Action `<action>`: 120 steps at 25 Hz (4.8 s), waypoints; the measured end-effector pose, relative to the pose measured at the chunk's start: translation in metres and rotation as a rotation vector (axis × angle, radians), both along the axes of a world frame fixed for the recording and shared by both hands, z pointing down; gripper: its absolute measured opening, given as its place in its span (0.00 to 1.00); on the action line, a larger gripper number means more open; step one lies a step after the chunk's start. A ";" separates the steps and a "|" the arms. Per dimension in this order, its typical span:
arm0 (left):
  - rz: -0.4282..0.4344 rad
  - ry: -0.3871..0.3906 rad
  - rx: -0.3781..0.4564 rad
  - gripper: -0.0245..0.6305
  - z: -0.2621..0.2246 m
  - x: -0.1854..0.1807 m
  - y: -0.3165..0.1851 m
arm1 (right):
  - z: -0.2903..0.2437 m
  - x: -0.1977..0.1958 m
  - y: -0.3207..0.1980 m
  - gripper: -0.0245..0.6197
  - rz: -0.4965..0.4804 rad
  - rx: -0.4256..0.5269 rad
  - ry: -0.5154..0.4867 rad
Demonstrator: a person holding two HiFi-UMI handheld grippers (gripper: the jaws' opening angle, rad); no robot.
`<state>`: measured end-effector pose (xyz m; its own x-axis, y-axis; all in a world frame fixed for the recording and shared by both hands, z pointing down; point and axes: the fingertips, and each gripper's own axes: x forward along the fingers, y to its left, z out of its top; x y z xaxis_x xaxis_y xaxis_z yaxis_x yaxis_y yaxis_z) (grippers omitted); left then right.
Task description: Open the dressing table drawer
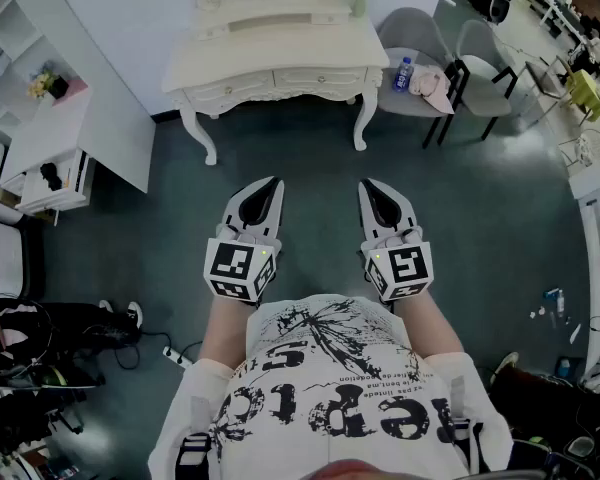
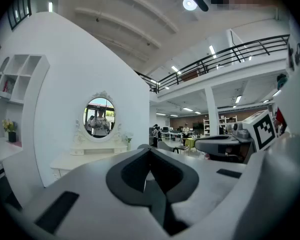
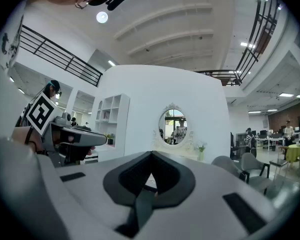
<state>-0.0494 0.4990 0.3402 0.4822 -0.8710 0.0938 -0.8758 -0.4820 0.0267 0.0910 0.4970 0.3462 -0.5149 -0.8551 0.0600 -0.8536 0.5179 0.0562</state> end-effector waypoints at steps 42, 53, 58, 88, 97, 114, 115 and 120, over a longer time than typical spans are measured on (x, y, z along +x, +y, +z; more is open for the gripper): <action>-0.154 -0.092 -0.073 0.07 0.037 -0.005 -0.317 | 0.041 0.000 -0.358 0.06 -0.126 -0.082 0.001; -0.139 -0.063 -0.112 0.07 0.055 0.005 -0.443 | 0.061 0.015 -0.476 0.07 -0.098 -0.119 0.011; -0.086 -0.062 -0.112 0.07 0.063 -0.003 -0.517 | 0.069 0.004 -0.541 0.07 -0.056 -0.127 0.012; 0.061 0.014 -0.257 0.07 0.109 -0.082 -0.806 | 0.168 -0.066 -0.843 0.07 0.122 -0.382 0.118; 0.011 0.011 -0.332 0.07 0.152 -0.083 -0.820 | 0.256 -0.056 -0.892 0.21 0.105 -0.479 0.218; -0.012 -0.015 -0.378 0.07 0.164 -0.071 -0.825 | 0.274 -0.060 -0.930 0.20 0.143 -0.529 0.196; -0.009 -0.019 -0.378 0.07 0.163 -0.069 -0.825 | 0.274 -0.059 -0.930 0.20 0.147 -0.529 0.201; 0.008 -0.041 -0.392 0.07 0.164 -0.065 -0.820 | 0.272 -0.060 -0.925 0.20 0.135 -0.537 0.205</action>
<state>-0.1142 -0.3212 0.5040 0.4781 -0.7615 0.4377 -0.8760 -0.4495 0.1747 0.0314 -0.4278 0.6185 -0.3359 -0.7345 0.5896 -0.9132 0.4072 -0.0129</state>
